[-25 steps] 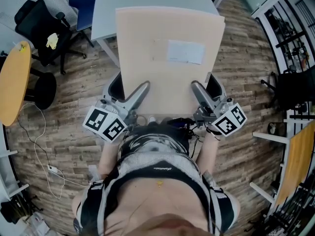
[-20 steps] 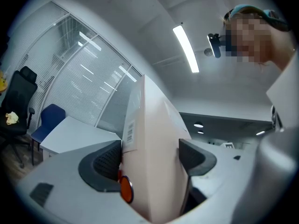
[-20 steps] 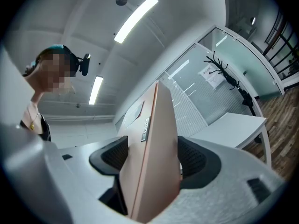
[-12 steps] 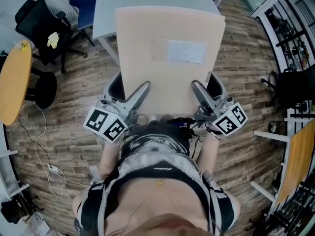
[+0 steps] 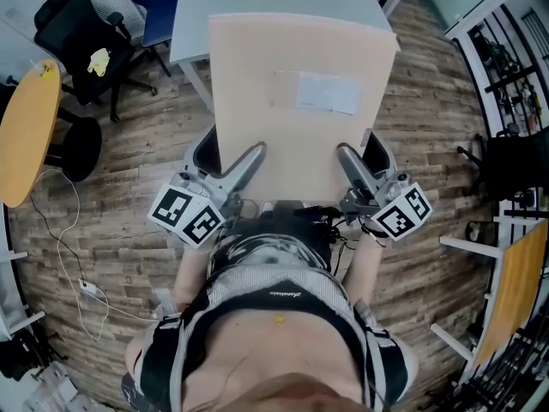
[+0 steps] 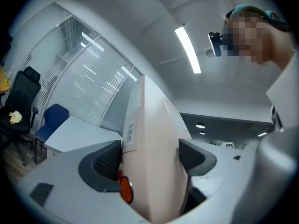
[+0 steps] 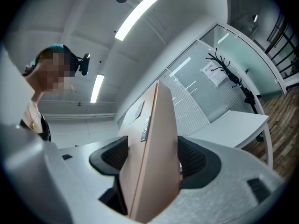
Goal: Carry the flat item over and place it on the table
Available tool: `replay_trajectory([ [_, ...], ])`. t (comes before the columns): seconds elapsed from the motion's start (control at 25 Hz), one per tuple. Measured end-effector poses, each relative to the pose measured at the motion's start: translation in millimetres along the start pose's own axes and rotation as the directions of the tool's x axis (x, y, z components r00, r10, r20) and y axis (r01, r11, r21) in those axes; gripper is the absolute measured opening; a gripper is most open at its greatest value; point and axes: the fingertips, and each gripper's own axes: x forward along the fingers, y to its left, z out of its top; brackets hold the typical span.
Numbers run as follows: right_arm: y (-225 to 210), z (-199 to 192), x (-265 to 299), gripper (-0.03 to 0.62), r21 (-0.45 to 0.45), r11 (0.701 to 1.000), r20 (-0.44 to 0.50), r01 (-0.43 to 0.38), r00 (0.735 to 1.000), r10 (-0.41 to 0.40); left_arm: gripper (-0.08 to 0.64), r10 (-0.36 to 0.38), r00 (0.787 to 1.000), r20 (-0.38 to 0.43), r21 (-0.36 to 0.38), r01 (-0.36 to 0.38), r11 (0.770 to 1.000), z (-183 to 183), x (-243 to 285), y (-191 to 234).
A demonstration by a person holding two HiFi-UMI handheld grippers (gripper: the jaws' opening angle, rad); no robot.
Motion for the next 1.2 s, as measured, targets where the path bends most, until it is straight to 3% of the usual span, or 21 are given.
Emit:
replay_trajectory([
  [0.56,-15.5,6.2,16.7,0.31,0.015,1.0,0.008,-0.021,1.0,0.021,0.371,0.013,1.0,0.005,0.015,-0.013,1.0,8.5,15.4,9.8],
  [1.2,-73.3,29.2,111.8,0.308,0.021,0.998,-0.01,-0.06,0.998,0.06,0.371,0.052,0.998,0.026,0.011,-0.052,0.999,44.6,83.3,82.5],
])
